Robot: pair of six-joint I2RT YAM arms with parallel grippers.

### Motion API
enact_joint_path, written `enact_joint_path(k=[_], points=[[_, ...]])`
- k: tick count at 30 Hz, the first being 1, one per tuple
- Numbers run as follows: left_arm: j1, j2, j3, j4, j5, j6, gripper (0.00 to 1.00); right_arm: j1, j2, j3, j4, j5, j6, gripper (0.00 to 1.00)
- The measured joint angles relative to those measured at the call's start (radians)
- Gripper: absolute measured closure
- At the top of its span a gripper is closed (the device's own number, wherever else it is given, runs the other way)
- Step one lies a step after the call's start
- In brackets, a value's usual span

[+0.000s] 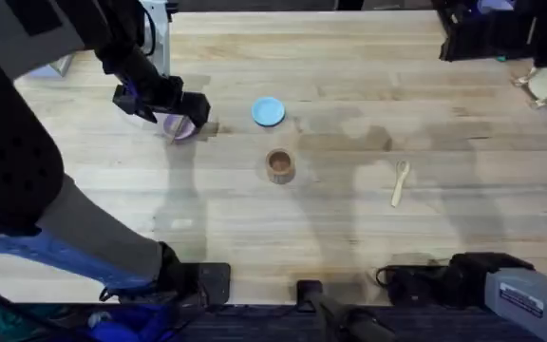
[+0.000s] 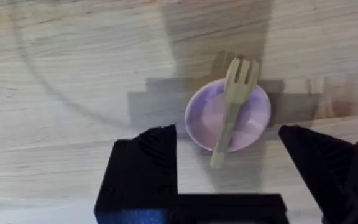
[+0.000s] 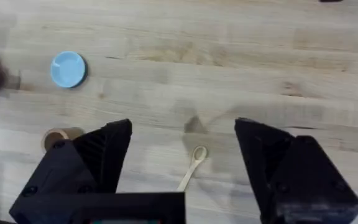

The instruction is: Pick up a utensil and set it on the pink plate, then put the other utensil in the container.

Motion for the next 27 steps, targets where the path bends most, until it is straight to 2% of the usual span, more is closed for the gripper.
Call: enact_joint_path(k=[18, 27], points=[[0.000, -0.011, 0.000, -0.002, 0.006, 0.000, 0.008, 0.000, 0.000, 0.000, 0.000, 0.000, -0.011, 0.006], [0.000, -0.178, 0.000, -0.062, -0.005, 0.000, 0.008, 0.000, 0.000, 0.000, 0.000, 0.000, -0.015, 0.005]])
